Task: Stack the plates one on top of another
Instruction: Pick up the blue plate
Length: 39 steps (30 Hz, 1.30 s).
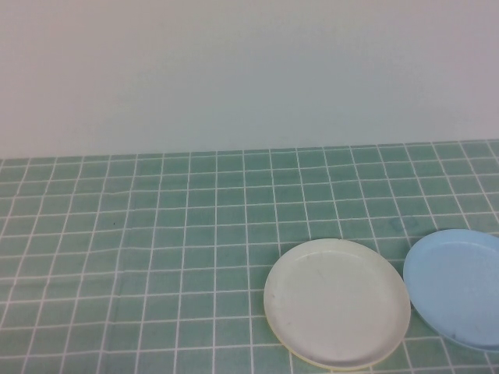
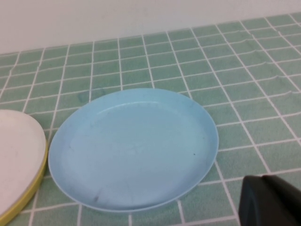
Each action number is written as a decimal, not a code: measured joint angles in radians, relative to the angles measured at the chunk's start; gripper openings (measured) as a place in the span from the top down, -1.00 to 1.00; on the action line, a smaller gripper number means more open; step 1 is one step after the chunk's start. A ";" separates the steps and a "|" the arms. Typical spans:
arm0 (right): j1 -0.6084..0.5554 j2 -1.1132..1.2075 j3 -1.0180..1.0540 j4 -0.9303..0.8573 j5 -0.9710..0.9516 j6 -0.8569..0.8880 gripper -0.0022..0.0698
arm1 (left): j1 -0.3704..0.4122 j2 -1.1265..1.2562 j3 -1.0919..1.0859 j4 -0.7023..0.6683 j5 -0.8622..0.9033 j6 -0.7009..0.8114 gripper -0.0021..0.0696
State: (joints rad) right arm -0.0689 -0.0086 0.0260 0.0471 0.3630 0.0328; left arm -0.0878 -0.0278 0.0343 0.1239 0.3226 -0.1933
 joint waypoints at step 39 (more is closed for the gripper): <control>0.000 0.011 -0.248 0.418 -0.026 -0.198 0.95 | 0.000 0.000 0.000 0.000 0.000 0.000 0.94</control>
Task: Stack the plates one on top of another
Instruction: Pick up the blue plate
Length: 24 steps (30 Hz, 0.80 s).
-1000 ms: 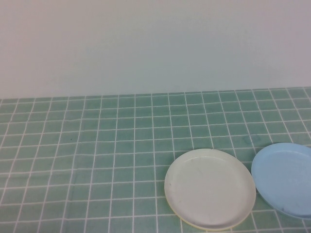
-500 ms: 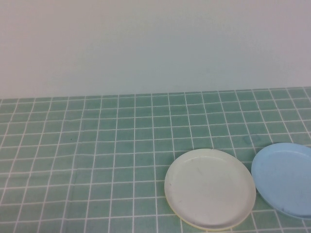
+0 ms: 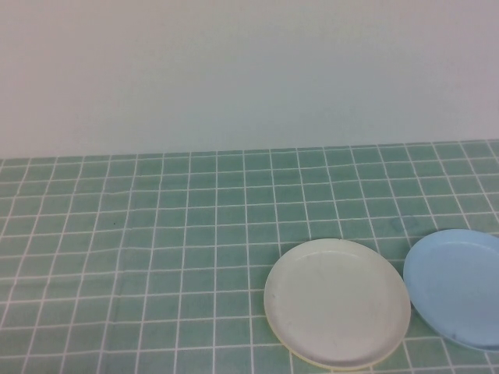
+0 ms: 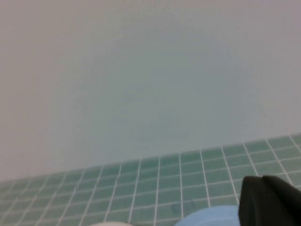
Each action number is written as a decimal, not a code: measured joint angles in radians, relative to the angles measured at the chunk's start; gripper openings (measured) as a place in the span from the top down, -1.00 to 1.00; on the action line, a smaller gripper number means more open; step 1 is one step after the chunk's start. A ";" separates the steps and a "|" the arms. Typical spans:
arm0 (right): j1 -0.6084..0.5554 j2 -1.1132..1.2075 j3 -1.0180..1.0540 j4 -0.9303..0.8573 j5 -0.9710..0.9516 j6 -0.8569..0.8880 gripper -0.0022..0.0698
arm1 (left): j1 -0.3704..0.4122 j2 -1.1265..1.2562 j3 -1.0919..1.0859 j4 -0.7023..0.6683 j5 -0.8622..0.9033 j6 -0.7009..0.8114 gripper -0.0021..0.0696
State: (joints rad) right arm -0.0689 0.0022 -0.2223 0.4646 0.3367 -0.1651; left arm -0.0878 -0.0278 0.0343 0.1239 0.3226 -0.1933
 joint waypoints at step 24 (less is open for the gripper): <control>0.000 1.149 -0.479 0.043 0.150 0.030 0.95 | 0.000 0.000 0.000 0.000 0.000 0.000 0.94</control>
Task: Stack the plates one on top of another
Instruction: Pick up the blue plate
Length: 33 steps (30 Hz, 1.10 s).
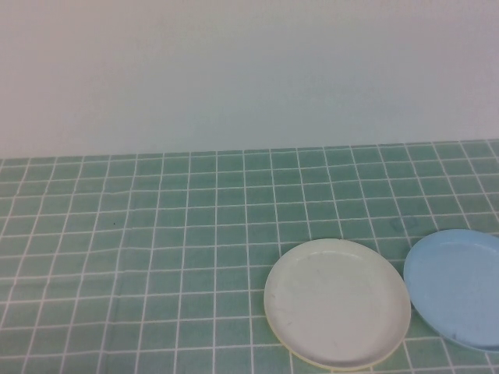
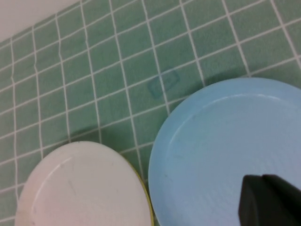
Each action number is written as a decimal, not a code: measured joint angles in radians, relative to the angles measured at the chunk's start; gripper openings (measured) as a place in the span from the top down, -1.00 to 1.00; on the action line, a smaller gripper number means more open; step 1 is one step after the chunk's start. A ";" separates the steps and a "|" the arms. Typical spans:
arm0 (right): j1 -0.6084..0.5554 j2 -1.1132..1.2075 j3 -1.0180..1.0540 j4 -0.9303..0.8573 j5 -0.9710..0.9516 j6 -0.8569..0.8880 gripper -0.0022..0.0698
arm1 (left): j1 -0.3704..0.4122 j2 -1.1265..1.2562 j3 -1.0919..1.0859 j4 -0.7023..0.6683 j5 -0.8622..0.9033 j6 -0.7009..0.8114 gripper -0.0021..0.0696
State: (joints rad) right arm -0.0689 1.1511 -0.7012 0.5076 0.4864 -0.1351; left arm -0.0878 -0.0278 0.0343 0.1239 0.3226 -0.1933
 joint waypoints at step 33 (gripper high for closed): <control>-0.321 0.505 -0.031 0.444 0.041 -0.905 0.40 | 0.000 0.000 0.000 0.000 0.000 0.000 0.94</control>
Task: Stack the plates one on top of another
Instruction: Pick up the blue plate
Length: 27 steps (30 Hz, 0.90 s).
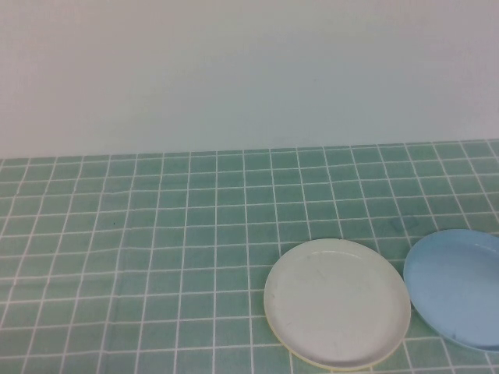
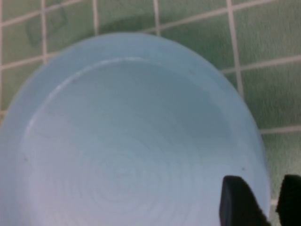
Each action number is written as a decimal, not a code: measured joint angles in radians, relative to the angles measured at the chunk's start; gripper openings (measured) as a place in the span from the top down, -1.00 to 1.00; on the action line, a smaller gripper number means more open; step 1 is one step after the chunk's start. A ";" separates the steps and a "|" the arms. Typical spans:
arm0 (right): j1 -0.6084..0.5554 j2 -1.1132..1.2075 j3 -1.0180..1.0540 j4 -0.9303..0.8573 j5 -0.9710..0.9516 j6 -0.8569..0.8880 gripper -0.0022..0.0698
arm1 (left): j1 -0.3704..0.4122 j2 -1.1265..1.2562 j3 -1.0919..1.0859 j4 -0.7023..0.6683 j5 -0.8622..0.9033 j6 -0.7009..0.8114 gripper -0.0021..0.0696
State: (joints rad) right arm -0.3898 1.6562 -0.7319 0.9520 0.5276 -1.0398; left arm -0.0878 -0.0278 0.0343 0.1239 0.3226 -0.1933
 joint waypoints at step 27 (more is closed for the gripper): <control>0.000 0.132 -0.020 0.046 -0.010 -0.029 0.90 | 0.000 0.000 0.000 0.000 0.000 0.000 0.94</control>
State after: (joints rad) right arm -0.3898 1.7884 -0.7523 0.9977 0.5179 -1.0690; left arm -0.0878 -0.0278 0.0343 0.1239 0.3226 -0.1933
